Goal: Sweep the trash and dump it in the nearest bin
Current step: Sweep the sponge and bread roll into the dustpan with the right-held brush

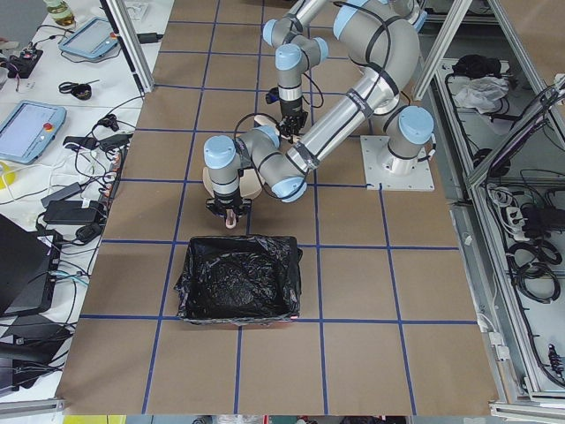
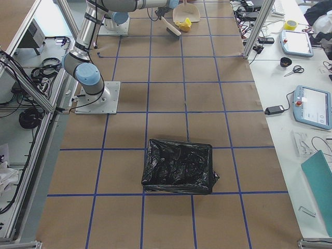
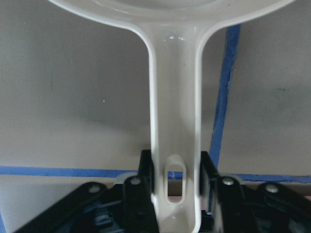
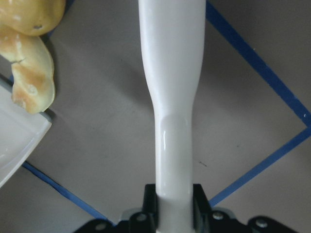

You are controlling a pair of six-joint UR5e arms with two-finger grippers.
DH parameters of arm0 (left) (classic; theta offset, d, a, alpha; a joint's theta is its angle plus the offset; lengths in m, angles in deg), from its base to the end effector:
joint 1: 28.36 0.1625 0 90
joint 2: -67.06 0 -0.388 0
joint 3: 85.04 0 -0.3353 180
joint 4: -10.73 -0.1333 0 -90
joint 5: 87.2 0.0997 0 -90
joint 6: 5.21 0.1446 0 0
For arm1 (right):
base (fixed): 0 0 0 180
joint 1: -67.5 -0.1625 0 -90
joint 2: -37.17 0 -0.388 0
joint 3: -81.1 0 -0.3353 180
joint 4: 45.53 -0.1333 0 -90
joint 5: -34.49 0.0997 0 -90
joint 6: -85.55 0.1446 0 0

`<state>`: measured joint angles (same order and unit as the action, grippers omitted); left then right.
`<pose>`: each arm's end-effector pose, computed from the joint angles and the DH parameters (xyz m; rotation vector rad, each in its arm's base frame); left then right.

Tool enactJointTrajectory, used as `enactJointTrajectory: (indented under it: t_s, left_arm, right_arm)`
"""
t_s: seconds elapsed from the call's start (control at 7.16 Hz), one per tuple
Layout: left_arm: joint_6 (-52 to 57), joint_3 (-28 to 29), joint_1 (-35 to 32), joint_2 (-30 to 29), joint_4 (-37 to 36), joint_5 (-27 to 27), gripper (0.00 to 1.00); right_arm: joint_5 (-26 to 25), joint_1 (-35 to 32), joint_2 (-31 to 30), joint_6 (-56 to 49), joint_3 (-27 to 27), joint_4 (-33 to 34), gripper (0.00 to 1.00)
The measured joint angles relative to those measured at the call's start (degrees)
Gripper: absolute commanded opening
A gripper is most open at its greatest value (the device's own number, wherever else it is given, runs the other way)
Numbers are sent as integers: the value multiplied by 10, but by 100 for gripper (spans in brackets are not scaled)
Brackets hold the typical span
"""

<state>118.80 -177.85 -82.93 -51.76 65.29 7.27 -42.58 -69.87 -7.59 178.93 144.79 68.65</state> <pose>0.2377 -0.5446 0.1894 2.1344 2.1937 0.0994 0.6308 -0.3555 0.1957 1.1456 2.7377 0.2711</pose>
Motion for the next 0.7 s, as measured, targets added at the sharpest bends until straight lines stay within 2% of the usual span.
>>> enactJointTrajectory:
  t_s: [0.7]
  left_arm:
    - [3, 0, 0, -2, -11, 6, 0]
  right_arm:
    - [37, 1, 19, -167, -27, -10, 0]
